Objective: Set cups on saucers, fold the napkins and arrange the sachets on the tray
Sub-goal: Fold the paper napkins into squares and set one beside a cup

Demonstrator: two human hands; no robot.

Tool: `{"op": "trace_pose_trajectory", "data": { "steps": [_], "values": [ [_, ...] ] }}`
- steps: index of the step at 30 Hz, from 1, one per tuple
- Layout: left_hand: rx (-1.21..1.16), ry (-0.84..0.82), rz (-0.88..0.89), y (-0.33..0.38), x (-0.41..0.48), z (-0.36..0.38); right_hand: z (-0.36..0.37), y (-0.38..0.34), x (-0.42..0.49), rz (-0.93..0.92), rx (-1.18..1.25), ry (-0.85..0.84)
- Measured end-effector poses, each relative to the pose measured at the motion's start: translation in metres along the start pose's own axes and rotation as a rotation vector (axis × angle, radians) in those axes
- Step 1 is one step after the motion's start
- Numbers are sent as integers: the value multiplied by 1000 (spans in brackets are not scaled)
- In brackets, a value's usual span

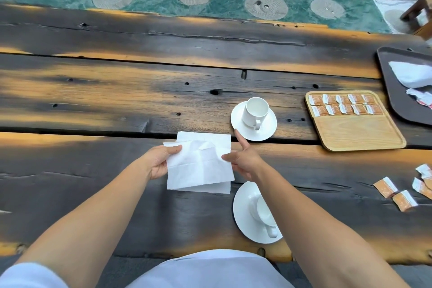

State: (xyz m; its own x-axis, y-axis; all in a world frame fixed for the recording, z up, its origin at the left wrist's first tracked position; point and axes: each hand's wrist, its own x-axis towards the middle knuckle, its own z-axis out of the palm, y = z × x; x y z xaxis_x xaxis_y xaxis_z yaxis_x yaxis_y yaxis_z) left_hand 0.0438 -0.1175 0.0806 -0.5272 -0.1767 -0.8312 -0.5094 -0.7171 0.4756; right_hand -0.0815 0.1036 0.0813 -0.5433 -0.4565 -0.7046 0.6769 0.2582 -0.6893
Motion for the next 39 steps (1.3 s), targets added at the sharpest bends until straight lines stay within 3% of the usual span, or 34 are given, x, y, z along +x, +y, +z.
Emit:
{"op": "trace_pose_trajectory", "data": {
  "steps": [3,7,13,20,23,29,34,37,39],
  "values": [
    [107,-9,27,-1,-2,-4,2,-1,1,-85,-146,19],
    [258,111,188,-2,-1,-8,-1,-4,2,-143,-387,113],
    [572,172,493,-7,-3,-18,-6,1,11,-216,-492,208],
    [705,234,625,-6,-5,-21,-12,0,12,-307,-588,247],
    [642,184,616,-3,-5,-23,-14,-4,9,-285,-544,221],
    [435,58,514,3,-5,-18,-10,-9,4,-181,-172,30],
    [311,43,474,7,-8,-13,-8,-12,1,-179,-42,55],
    [259,-52,331,10,-10,-15,-9,-17,1,-192,-19,48],
    [381,-94,219,11,-9,-16,-9,-22,0,-208,-71,35]
  ]
}}
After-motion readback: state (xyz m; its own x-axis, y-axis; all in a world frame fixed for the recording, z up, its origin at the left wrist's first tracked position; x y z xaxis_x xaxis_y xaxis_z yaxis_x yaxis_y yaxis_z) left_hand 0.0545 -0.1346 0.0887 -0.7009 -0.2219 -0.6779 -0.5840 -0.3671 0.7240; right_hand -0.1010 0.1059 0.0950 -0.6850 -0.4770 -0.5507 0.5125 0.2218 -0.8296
